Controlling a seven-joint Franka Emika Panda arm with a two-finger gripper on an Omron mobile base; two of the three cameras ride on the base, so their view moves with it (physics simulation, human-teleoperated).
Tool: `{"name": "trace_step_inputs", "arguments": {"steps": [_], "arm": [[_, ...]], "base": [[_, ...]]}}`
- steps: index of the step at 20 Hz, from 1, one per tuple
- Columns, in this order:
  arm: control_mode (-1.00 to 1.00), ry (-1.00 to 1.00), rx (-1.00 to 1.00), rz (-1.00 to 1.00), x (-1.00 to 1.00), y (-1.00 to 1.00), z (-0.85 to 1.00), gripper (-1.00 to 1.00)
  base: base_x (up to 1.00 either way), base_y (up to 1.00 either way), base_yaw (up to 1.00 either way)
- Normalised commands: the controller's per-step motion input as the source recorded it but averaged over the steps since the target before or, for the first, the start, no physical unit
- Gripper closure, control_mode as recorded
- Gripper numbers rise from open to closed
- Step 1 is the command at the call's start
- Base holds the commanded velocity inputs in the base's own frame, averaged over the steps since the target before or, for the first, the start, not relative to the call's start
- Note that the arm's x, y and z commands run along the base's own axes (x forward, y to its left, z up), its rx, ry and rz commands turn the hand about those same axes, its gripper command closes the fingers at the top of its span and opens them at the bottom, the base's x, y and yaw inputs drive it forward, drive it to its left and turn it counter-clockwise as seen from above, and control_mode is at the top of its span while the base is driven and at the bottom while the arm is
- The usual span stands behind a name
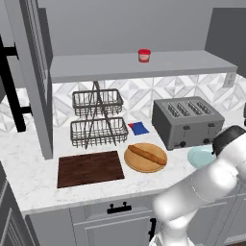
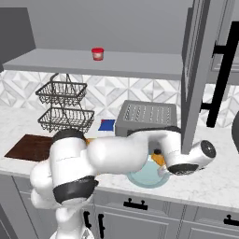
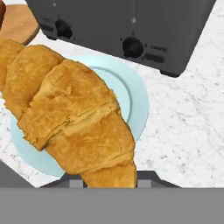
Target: From the different types of pastries on the counter, select a croissant and place it on the cutting board. Then retrieve a jar of jam from the cabinet and place it alongside the croissant on the cutting board.
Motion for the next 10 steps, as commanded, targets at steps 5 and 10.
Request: {"name": "trace_step_inputs", "arguments": {"steps": [5,10], "arm": [[-1.0,-0.51,-0.47,0.09,-0.75,1.0,0.0,1.0],[-1.0,-0.29,-0.42,0.11,-0.44,1.0,0.16,1.0]], "base": [[0.0,0.0,0.0],[0.0,0.0,0.0]]}}
